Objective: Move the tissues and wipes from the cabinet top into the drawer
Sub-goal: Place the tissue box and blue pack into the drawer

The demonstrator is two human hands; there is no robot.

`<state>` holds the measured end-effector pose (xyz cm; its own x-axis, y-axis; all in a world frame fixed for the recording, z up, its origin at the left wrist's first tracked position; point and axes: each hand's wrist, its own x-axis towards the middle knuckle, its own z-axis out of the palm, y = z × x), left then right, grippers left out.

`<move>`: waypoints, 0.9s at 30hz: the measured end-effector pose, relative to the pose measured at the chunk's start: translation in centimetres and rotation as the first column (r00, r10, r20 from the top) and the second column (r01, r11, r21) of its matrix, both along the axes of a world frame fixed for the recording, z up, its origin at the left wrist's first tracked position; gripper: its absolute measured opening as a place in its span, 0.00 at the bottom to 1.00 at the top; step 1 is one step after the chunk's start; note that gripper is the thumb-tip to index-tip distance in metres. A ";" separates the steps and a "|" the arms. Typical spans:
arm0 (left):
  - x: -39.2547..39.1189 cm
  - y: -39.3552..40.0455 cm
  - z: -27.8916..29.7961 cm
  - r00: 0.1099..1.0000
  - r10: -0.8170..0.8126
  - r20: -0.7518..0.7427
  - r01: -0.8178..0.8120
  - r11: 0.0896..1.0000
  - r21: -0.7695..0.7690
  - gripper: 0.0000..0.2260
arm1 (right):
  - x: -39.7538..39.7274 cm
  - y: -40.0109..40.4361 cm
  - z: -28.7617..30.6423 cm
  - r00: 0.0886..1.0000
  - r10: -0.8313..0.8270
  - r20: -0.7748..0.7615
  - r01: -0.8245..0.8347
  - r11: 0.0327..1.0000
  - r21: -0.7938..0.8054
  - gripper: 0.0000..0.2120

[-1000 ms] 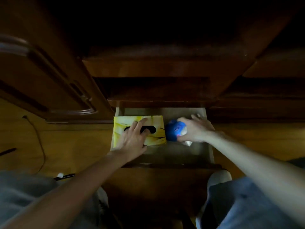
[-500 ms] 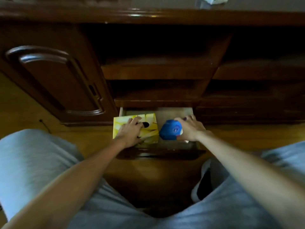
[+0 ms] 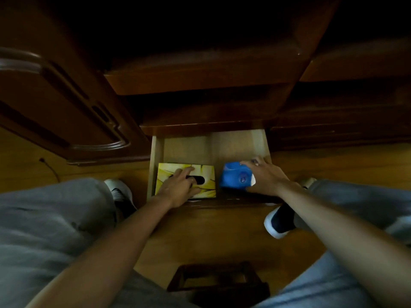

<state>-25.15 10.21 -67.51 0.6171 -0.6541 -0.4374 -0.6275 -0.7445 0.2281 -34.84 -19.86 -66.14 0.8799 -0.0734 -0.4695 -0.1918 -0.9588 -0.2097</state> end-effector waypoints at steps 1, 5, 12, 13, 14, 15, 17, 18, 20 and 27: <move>0.0 0.4 -0.5 1.000 0.015 -0.020 -0.015 1.000 0.017 0.23 | 0.1 0.2 -0.5 0.999 -0.034 0.008 0.034 0.999 0.006 0.45; -0.4 1.2 -1.5 0.996 0.090 0.009 -0.091 0.994 0.057 0.24 | 0.6 1.5 -2.4 0.961 -0.275 0.026 0.275 0.961 0.016 0.51; -1.8 1.6 -2.3 0.963 0.214 0.166 -0.200 0.975 -0.096 0.23 | 1.0 4.7 -4.0 0.949 -0.151 -0.276 0.160 0.987 0.010 0.55; -2.0 1.9 -2.5 0.957 0.236 0.166 -0.218 0.968 -0.121 0.23 | 1.1 5.1 -4.2 0.948 -0.155 -0.278 0.164 0.986 0.010 0.53; -2.1 2.0 -2.7 0.954 0.253 0.163 -0.231 0.962 -0.143 0.22 | 1.3 5.5 -4.2 0.950 -0.177 -0.257 0.185 0.983 0.008 0.52; -2.1 2.1 -2.8 0.950 0.266 0.163 -0.240 0.957 -0.164 0.22 | 1.6 5.9 -4.2 0.951 -0.208 -0.228 0.216 0.976 0.009 0.51; -2.1 2.0 -2.8 0.941 0.292 0.172 -0.258 0.946 -0.198 0.21 | 2.2 6.6 -4.5 0.938 -0.279 -0.206 0.291 0.956 0.032 0.52; -2.2 2.0 -2.9 0.934 0.309 0.177 -0.272 0.940 -0.207 0.21 | 2.3 6.9 -4.8 0.928 -0.312 -0.204 0.329 0.943 0.055 0.53; -2.2 2.0 -3.0 0.922 0.345 0.178 -0.307 0.928 -0.210 0.21 | 2.9 7.0 -5.1 0.907 -0.386 -0.171 0.407 0.906 0.113 0.55; -2.6 2.7 -3.4 0.851 0.436 0.292 -0.358 0.889 -0.285 0.18 | 10.6 6.5 -5.8 0.919 -0.389 -0.065 0.394 0.896 0.207 0.48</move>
<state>-27.72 12.87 -70.89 0.9274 -0.3726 -0.0332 -0.3549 -0.9044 0.2370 -24.20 -13.34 -71.96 0.7901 -0.3068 -0.5306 -0.5492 -0.7388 -0.3906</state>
